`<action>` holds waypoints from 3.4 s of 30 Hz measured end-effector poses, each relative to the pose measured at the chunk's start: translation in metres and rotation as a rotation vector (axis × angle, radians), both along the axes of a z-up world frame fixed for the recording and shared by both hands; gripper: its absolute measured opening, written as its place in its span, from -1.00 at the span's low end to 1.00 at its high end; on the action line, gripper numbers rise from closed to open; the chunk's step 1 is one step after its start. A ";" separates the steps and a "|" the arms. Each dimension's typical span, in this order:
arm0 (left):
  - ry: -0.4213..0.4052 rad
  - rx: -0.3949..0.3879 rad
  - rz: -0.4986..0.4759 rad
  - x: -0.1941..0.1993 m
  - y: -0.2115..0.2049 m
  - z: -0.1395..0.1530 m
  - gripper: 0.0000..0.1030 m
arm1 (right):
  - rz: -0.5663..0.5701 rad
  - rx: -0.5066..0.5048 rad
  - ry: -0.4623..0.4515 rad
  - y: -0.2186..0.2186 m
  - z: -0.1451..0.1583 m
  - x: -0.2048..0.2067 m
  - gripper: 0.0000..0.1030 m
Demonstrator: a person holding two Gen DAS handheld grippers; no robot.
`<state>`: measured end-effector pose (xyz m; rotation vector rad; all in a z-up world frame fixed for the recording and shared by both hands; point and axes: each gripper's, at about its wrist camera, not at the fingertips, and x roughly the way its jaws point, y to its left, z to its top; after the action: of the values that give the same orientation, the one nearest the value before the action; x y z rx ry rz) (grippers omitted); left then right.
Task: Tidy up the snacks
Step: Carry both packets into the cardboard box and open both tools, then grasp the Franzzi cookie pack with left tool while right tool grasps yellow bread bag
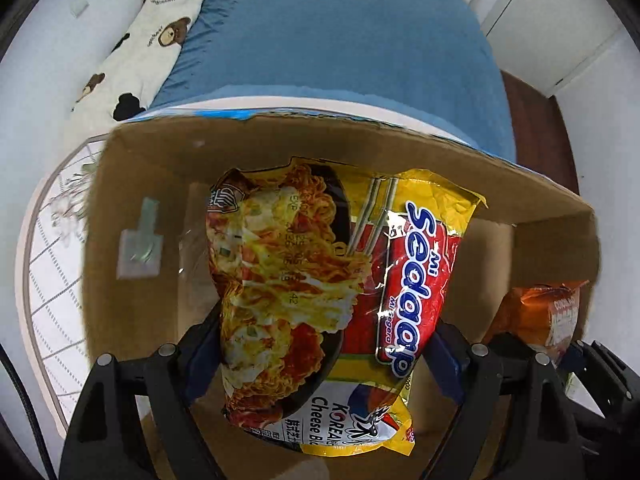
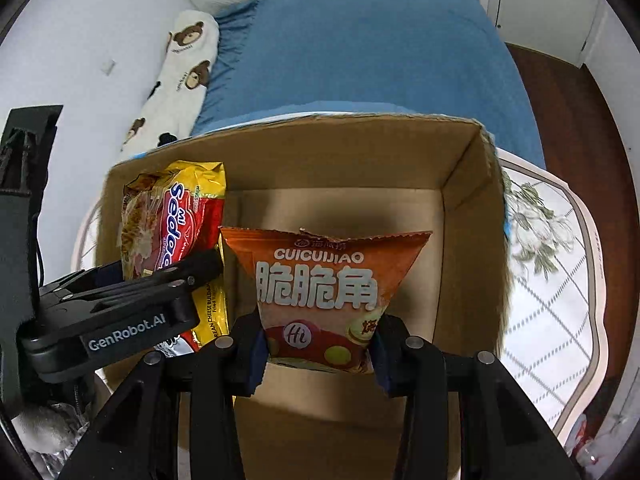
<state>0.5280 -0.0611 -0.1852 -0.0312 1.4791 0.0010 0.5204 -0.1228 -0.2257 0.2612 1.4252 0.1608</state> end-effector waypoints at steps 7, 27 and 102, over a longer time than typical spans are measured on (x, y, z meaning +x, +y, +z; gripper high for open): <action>0.063 -0.057 -0.003 0.020 -0.003 -0.030 0.70 | 0.027 -0.025 0.096 -0.001 -0.039 0.035 0.68; -0.244 0.004 -0.026 -0.065 0.016 0.066 0.71 | -0.031 -0.097 -0.060 0.009 0.015 -0.016 0.72; 0.284 -0.043 -0.121 -0.329 0.151 -0.107 0.28 | -0.833 0.191 0.327 -0.025 -0.129 -0.381 0.39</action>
<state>0.1986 0.0896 -0.2922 0.0250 1.7633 -0.1289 0.1393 -0.1474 -0.3549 1.0481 1.5092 -0.4492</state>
